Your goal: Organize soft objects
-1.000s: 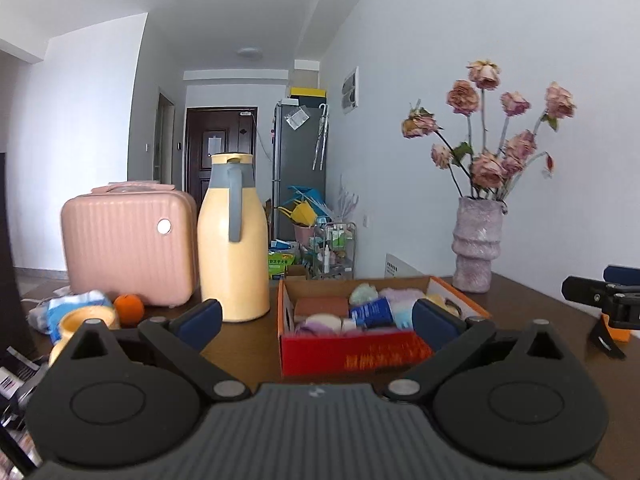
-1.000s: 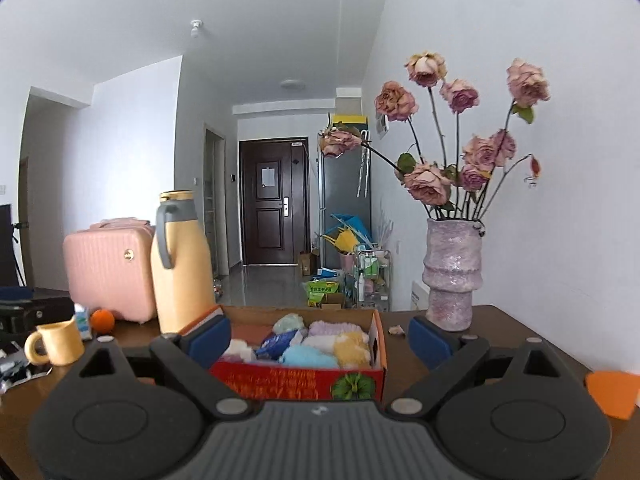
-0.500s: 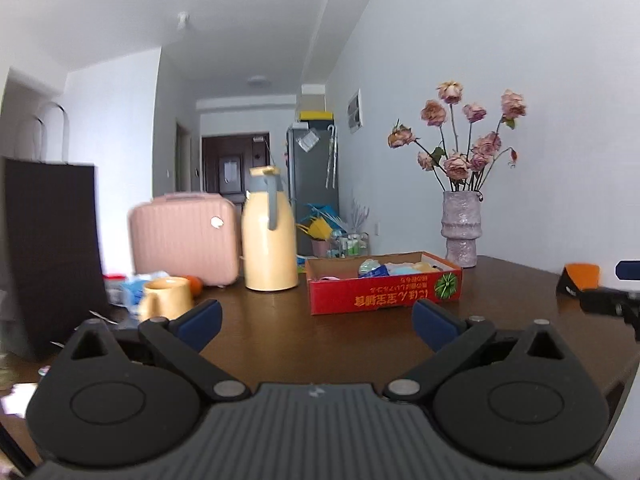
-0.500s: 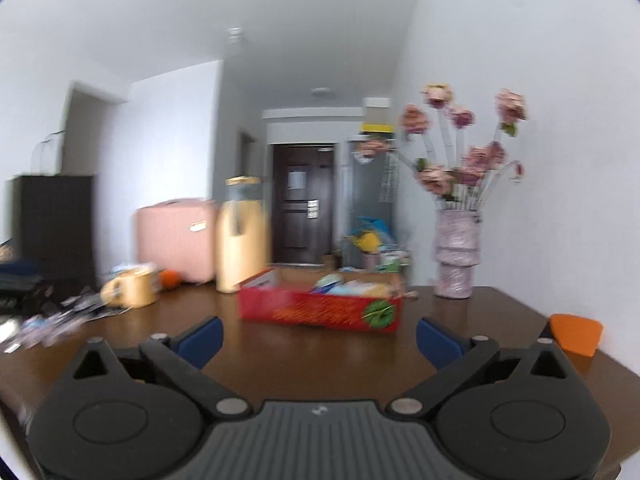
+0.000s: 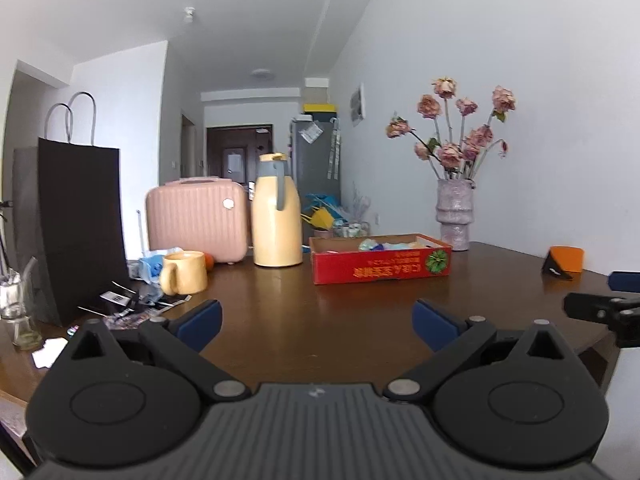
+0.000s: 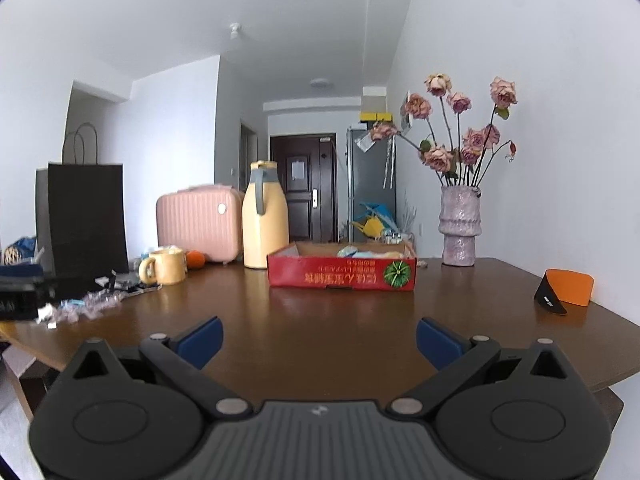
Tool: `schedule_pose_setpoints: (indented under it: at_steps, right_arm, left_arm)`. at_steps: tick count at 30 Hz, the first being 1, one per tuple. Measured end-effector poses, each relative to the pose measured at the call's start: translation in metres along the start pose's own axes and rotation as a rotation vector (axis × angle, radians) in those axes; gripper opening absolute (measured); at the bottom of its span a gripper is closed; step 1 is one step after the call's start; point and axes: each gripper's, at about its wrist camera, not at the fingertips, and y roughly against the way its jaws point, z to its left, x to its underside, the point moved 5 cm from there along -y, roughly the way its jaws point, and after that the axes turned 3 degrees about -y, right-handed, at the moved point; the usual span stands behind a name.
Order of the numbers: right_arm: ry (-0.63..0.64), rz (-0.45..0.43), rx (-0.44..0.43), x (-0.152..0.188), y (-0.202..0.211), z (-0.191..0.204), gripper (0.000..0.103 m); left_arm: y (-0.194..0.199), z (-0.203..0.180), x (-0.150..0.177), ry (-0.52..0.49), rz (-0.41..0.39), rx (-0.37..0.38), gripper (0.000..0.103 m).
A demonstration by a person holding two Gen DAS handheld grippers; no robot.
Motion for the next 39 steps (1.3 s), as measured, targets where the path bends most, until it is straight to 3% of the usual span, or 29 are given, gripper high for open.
schedule_pose_setpoints:
  at_steps: [3,16,39]
  right_arm:
    - [-0.008,-0.010,0.002,-0.0011,0.0010,-0.0030,0.103]
    - [-0.004,-0.035,0.045,-0.0023,-0.0007,-0.0040,0.103]
    - [-0.034,-0.035,0.030,-0.0007,-0.0016,-0.0072,0.103]
  left_arm:
    - [-0.0001,0.0027,0.0002,-0.014,-0.003,-0.026,0.103]
    - [0.0007,0.0033,-0.0001,-0.017,-0.009,-0.016,0.103]
    - [-0.0029,0.0052,0.0020,-0.015,-0.001,-0.021,0.103]
